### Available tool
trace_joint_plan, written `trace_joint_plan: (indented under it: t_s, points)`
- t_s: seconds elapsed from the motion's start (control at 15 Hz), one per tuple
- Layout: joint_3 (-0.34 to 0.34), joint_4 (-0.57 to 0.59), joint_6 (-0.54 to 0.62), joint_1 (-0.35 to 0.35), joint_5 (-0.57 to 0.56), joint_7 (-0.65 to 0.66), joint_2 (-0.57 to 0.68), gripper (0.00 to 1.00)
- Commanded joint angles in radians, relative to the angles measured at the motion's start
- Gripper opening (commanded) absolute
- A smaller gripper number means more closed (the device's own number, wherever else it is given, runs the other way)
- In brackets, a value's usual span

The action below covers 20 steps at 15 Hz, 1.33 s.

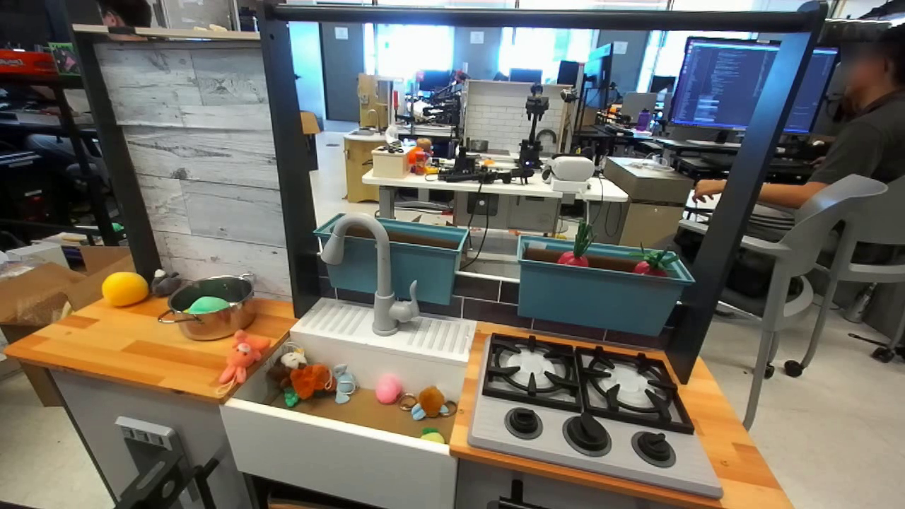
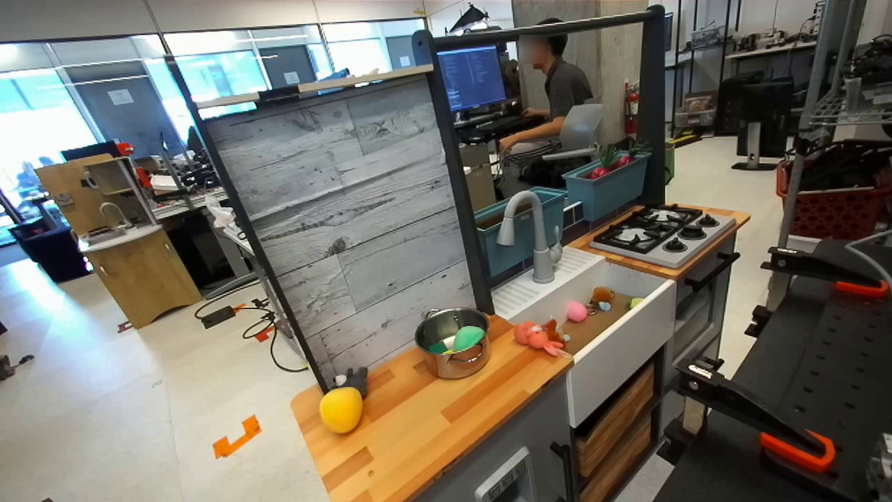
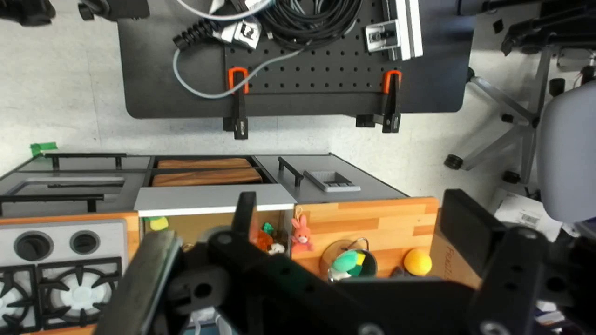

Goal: Put the pink doll in the pot

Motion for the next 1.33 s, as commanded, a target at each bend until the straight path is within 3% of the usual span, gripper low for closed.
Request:
trace_joint_plan:
  t_s: [0.0, 0.27, 0.53, 1.27]
  points:
    - [0.001, 0.013, 0.145, 0.018, 0.124, -0.074, 0.073, 1.0]
    - [0.023, 0.057, 0.318, 0.056, 0.258, -0.128, 0.221, 1.0]
    - [0.077, 0.116, 0.409, 0.066, 0.329, -0.15, 0.377, 1.0]
    - [0.257, 0.2, 0.665, 0.028, 0.274, -0.089, 0.656, 1.0]
